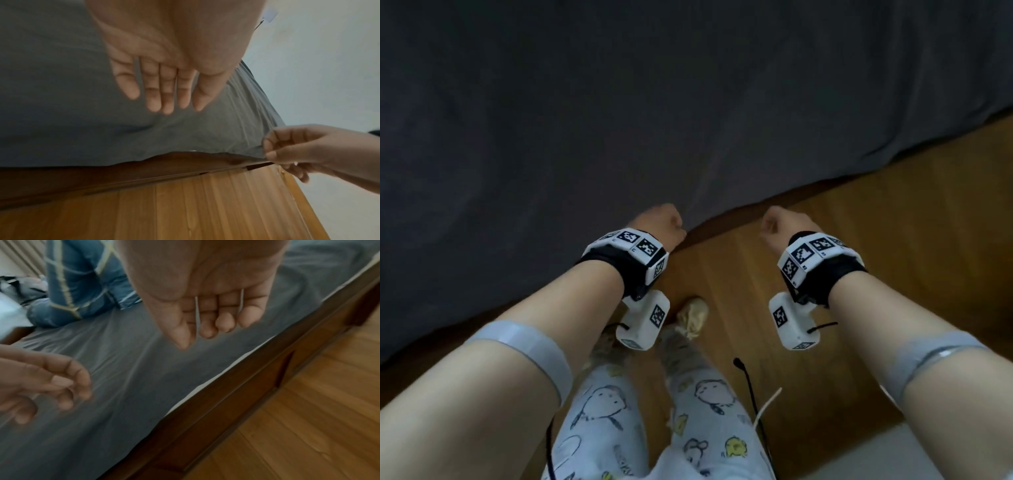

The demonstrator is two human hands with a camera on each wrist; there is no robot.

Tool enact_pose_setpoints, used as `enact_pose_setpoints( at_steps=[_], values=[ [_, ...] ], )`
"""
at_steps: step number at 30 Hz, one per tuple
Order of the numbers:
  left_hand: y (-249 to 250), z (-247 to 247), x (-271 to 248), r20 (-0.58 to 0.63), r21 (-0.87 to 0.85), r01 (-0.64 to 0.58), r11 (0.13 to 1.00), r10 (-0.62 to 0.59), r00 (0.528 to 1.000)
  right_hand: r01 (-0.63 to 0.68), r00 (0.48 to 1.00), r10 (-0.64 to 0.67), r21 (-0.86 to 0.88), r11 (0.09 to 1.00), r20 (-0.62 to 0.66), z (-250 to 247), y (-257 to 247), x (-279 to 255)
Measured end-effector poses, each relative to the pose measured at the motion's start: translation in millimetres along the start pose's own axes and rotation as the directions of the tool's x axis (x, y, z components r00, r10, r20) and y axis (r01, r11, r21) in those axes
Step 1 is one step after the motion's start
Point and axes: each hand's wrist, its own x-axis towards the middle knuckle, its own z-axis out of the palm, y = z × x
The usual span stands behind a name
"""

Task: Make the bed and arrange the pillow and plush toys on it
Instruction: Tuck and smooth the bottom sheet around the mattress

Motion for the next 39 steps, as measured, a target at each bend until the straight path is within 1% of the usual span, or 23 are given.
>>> enact_pose_setpoints(
  at_steps=[3, 5, 8, 11, 14, 18, 21, 24, 26, 29, 31, 32, 34, 36, 39],
  values=[
    [33.5, 1.7, 31.2, -0.139, -0.005, -0.086, 0.996, 0.084, 0.987, -0.103, 0.995, 0.104, 0.122, 0.987, -0.003, -18.4, 45.8, 14.4],
    [42.2, -1.4, 53.9, -0.182, 0.015, -0.087, 0.996, 0.088, 0.979, -0.140, 0.990, 0.142, 0.207, 0.968, 0.006, -21.0, 63.2, 29.9],
    [44.9, -8.1, 82.7, -0.192, 0.039, -0.026, 0.999, 0.033, 0.981, -0.174, 0.984, 0.180, 0.310, 0.935, 0.011, -17.6, 76.5, 58.3],
    [45.8, -14.9, 105.8, -0.230, 0.051, 0.034, 0.998, -0.022, 0.973, -0.213, 0.976, 0.212, 0.415, 0.885, 0.049, -13.1, 79.1, 86.0],
    [51.0, -19.5, 126.6, -0.280, 0.106, 0.102, 0.989, -0.068, 0.958, -0.261, 0.963, 0.258, 0.531, 0.806, 0.081, -16.4, 80.5, 110.0],
    [55.9, -15.4, 146.2, -0.328, 0.045, 0.217, 0.975, -0.190, 0.925, -0.308, 0.942, 0.320, 0.644, 0.700, 0.102, -23.4, 83.3, 147.4],
    [56.6, -8.5, 150.1, -0.356, 0.075, 0.230, 0.970, -0.190, 0.915, -0.342, 0.921, 0.374, 0.681, 0.647, 0.107, -24.4, 83.6, 163.8],
    [61.5, -3.6, 150.2, -0.383, 0.077, 0.247, 0.966, -0.200, 0.902, -0.343, 0.921, 0.368, 0.715, 0.609, 0.129, -22.9, 91.3, 166.4],
    [68.3, -4.1, 151.5, -0.371, 0.063, 0.257, 0.964, -0.217, 0.903, -0.345, 0.919, 0.367, 0.738, 0.580, 0.142, -24.5, 95.3, 161.8],
    [85.0, -9.1, 154.1, -0.308, 0.082, 0.247, 0.965, -0.211, 0.927, -0.337, 0.921, 0.362, 0.755, 0.562, 0.142, -26.9, 101.3, 156.8],
    [100.4, -15.0, 158.3, -0.252, 0.123, 0.192, 0.974, -0.157, 0.955, -0.358, 0.921, 0.352, 0.730, 0.583, 0.171, -29.1, 106.9, 156.3],
    [109.3, -17.7, 161.0, -0.217, 0.143, 0.155, 0.978, -0.122, 0.968, -0.381, 0.912, 0.364, 0.725, 0.574, 0.191, -29.6, 112.3, 156.7],
    [129.1, -21.3, 167.5, -0.153, 0.180, 0.090, 0.980, -0.062, 0.986, -0.431, 0.883, 0.412, 0.737, 0.520, 0.226, -34.8, 128.5, 156.6],
    [151.1, -21.0, 174.2, -0.114, 0.207, 0.048, 0.977, -0.025, 0.993, -0.443, 0.867, 0.451, 0.744, 0.500, 0.213, -43.1, 150.6, 157.6],
    [182.8, -12.7, 184.6, -0.096, 0.228, 0.024, 0.973, -0.002, 0.995, -0.420, 0.865, 0.477, 0.747, 0.515, 0.158, -67.4, 183.8, 163.3]
  ],
)
